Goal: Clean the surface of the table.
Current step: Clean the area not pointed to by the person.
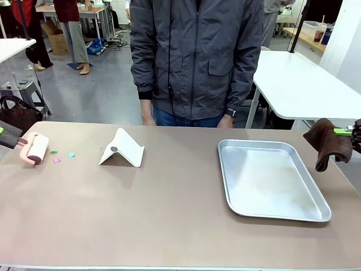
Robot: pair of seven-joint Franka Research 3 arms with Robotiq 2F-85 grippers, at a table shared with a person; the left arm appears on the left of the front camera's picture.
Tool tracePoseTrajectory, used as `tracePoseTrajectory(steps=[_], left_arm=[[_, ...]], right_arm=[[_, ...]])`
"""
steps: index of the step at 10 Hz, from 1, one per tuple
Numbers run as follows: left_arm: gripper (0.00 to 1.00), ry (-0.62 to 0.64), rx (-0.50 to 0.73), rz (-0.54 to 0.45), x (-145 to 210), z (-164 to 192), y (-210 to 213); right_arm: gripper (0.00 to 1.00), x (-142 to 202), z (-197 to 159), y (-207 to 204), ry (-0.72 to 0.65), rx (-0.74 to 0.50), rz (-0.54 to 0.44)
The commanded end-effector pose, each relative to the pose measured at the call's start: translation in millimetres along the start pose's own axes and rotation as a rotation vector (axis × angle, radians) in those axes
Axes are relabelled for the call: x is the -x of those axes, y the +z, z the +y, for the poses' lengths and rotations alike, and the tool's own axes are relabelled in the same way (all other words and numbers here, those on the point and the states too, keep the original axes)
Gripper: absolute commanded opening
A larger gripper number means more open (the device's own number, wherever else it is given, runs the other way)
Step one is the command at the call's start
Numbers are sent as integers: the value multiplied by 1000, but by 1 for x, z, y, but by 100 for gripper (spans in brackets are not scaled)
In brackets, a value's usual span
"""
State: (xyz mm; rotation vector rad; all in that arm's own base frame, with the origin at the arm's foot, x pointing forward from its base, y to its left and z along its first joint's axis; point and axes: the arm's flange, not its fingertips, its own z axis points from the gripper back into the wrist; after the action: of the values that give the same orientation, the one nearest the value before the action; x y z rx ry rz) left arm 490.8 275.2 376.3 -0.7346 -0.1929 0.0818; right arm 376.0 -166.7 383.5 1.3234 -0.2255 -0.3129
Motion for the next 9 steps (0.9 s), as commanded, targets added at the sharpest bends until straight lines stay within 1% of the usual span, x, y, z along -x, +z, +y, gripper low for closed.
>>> tracePoseTrajectory(steps=[1, 2, 3, 4, 6, 9], left_arm=[[9, -47, -34, 69, 15, -14, -23], [9, -36, -40, 109, 11, -19, -33], [9, -14, -58, 127, 3, -23, -43], [9, 10, -85, 136, -4, -23, -49], [9, 46, -91, 181, -13, -20, -55], [9, 50, -101, 249, -20, -22, -70]], right_arm=[[11, -2, 3, 0, 10, 4, -8], [11, -2, 3, 0, 10, 4, -8], [11, -2, 3, 0, 10, 4, -8], [11, -2, 3, 0, 10, 4, -8], [11, -2, 3, 0, 10, 4, -8], [11, -2, 3, 0, 10, 4, -8]])
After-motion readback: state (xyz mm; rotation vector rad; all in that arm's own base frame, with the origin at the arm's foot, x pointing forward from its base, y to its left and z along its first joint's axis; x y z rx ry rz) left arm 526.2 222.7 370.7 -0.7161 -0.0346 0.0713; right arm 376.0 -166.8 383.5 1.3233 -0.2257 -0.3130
